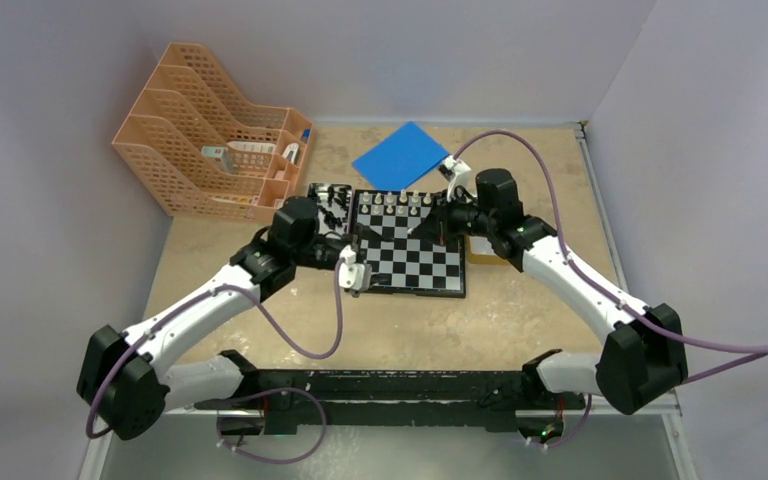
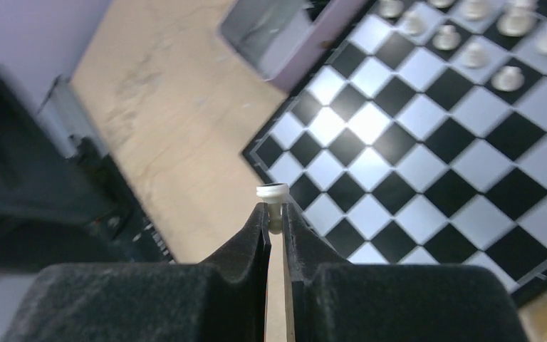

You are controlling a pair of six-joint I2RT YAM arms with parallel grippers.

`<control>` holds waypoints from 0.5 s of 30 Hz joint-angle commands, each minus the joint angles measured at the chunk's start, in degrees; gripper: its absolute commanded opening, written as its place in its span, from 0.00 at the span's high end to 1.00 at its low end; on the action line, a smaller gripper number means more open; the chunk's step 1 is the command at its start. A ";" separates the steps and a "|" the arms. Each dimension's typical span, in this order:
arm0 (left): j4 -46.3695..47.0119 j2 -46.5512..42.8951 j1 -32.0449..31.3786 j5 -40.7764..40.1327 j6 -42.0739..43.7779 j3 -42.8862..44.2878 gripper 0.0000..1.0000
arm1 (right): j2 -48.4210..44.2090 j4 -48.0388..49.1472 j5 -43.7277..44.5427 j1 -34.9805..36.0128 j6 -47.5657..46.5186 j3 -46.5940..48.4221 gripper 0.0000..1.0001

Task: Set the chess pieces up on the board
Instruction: Place the chess piece on the chessboard.

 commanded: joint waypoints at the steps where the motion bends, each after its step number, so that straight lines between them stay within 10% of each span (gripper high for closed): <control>1: 3.29 5.20 -0.16 2.21 11.31 5.93 0.31 | -3.38 3.42 -11.69 1.07 0.33 -0.39 0.92; 15: 9.22 11.24 -0.31 2.08 11.41 7.57 0.39 | -5.63 2.45 -15.74 2.33 1.41 1.41 0.91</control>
